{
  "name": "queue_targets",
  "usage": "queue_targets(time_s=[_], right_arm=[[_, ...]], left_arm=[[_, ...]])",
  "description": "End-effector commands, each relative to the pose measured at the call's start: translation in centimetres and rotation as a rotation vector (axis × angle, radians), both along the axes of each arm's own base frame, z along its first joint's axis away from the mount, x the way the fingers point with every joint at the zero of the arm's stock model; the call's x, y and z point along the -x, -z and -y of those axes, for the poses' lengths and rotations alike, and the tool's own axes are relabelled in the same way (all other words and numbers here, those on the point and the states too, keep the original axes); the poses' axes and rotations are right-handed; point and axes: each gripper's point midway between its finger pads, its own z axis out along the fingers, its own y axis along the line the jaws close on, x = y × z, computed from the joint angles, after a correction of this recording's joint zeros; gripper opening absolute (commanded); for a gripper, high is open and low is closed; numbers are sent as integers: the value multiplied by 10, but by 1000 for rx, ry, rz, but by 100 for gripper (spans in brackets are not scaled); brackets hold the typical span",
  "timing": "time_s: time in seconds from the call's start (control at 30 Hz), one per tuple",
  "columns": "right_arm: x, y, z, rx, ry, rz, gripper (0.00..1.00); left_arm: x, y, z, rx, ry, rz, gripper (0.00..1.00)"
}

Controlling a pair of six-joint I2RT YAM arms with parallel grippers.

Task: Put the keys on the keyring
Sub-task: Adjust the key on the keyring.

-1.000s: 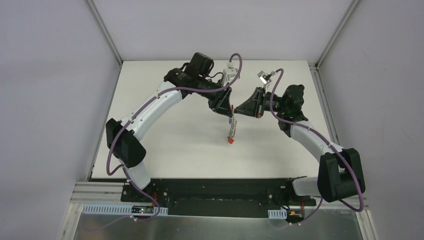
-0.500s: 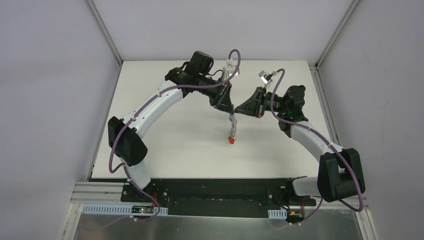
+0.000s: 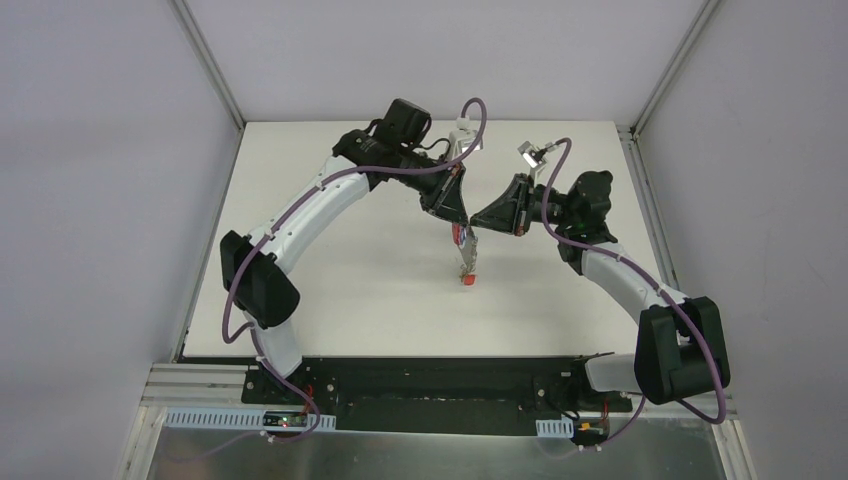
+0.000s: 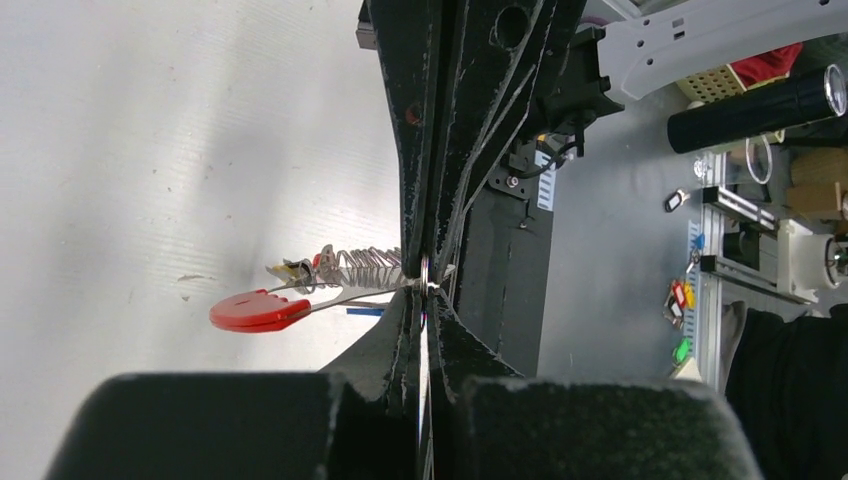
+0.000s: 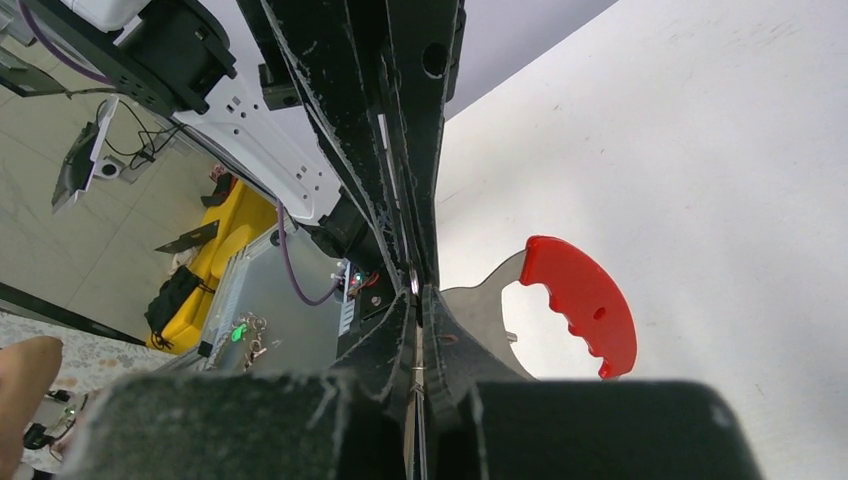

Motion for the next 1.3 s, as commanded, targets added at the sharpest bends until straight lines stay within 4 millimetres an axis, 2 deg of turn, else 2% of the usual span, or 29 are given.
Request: queue_targets(time_s=[0.0,0.1,0.27,0.37,0.6,0.8,1.27], right_arm=[[9,-15,5,-9,-35,152,5],[14,-16,5,4,-62,194,19],[20,-20,3,11,-72,227,34],[22,-19,1,17,-75,229,39],[29,-14,-8,17,-119,203,43],[35,-13,-15,10,-158,184,37],[39,-15,-20,7,-184,176,1]], left_arm=[[12,-14,-14,-79,40,50,0],[21,-8,-23,-199,70,18,0],[33,-1,-23,-289,76,-59,0],[38,-3,-20,-284,83,-67,0],[41,-6,-12,-257,82,-76,0],[41,-2,-9,-256,85,-90,0],[38,8,-8,-274,83,-96,0]])
